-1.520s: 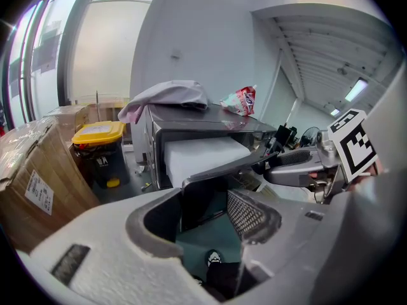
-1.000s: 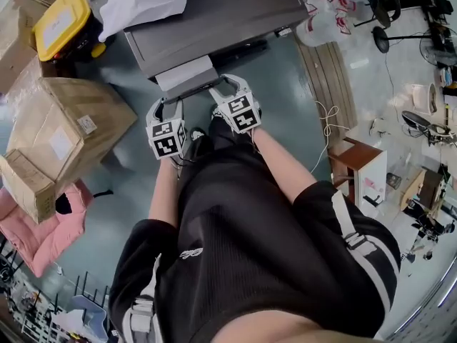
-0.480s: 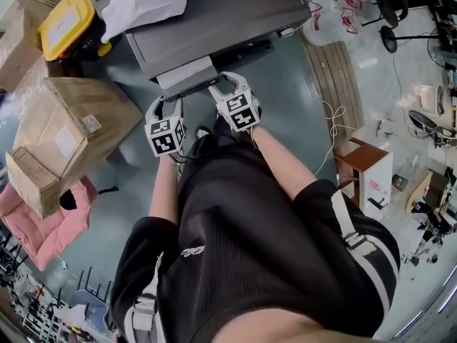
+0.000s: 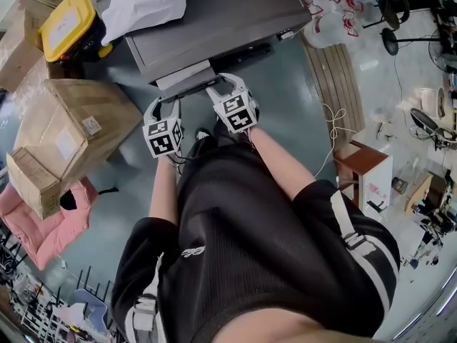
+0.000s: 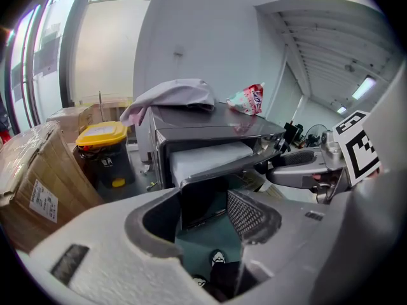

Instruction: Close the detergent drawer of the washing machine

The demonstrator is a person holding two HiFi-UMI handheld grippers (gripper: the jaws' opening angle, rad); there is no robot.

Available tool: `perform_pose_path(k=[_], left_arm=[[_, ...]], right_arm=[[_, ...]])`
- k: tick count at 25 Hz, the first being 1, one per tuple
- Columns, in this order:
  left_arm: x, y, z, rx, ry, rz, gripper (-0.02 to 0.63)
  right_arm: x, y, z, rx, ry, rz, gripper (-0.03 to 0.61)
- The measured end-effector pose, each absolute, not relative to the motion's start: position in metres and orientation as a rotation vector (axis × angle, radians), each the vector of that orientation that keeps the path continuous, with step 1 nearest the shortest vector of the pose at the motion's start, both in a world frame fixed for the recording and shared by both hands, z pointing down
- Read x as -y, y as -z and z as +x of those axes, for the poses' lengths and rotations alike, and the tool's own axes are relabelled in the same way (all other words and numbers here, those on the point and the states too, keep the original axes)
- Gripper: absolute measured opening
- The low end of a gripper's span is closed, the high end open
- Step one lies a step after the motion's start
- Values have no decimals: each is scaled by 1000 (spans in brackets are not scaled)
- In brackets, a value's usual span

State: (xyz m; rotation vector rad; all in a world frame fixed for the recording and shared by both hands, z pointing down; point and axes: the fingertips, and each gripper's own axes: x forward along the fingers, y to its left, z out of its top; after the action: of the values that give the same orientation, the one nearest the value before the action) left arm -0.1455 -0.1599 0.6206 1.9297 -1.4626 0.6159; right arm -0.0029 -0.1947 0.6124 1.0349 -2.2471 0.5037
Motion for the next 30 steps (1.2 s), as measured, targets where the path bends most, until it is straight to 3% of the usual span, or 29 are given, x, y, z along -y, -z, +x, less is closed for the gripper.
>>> perform_pose_path(k=[30], left_arm=[[171, -624, -154, 1620, -527, 1842, 227]], right_arm=[[211, -608, -8, 2428, -466, 994, 206]])
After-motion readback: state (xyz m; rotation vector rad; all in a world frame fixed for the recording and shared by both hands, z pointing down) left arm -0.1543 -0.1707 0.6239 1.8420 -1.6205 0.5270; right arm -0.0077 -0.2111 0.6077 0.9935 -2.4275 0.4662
